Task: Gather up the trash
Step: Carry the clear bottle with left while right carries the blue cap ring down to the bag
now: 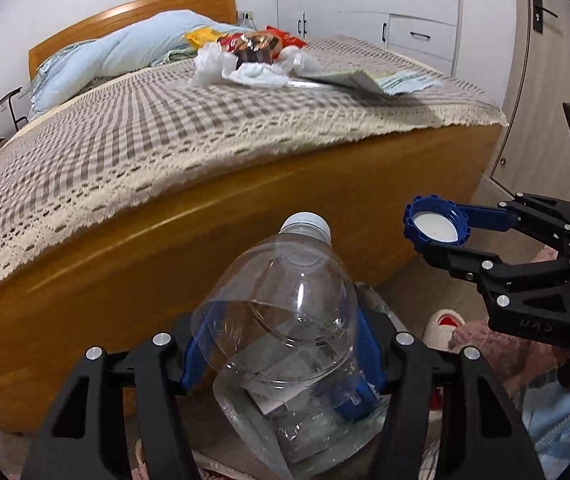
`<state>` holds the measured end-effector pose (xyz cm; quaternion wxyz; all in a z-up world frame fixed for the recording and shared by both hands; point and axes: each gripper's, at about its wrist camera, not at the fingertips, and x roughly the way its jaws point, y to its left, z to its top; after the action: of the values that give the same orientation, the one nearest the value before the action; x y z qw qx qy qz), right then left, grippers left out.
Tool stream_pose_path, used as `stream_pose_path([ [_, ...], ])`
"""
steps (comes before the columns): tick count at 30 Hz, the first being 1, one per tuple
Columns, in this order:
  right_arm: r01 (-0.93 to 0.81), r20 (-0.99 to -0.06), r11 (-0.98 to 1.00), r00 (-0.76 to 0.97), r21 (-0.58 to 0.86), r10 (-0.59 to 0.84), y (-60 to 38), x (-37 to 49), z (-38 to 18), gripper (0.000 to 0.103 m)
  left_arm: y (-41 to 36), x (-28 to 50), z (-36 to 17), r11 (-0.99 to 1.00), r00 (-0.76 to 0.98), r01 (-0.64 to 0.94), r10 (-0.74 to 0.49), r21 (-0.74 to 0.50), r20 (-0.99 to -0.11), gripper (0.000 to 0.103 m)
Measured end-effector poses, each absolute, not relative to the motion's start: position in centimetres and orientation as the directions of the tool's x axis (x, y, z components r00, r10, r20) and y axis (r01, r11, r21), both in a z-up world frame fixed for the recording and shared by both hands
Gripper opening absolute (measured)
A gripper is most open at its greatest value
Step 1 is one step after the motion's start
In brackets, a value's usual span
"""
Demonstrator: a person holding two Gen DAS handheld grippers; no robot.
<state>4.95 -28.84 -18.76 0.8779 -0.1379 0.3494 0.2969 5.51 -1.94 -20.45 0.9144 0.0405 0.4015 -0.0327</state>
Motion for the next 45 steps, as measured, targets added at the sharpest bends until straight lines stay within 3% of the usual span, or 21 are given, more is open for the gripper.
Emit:
stream_pose_path([
  [13, -0.641, -0.811, 0.767, 0.470, -0.041, 0.350, -27.9, 5.8, -23.3, 0.050, -1.9, 6.2, -23.6, 0.993, 0.562, 0.120, -0.048, 0.024, -0.826, 0.059],
  [36, -0.638, -0.945, 0.768, 0.209, 0.064, 0.253, -27.0, 8.4, -29.7, 0.050, -3.3, 9.5, -31.3, 0.993, 0.249, 0.113, -0.012, 0.017, -0.969, 0.059],
  [45, -0.657, -0.970, 0.753, 0.158, 0.036, 0.184, -26.0, 8.1, -31.5, 0.050, -2.8, 10.5, -33.8, 0.996, 0.155, 0.092, -0.001, 0.014, -0.988, 0.059],
])
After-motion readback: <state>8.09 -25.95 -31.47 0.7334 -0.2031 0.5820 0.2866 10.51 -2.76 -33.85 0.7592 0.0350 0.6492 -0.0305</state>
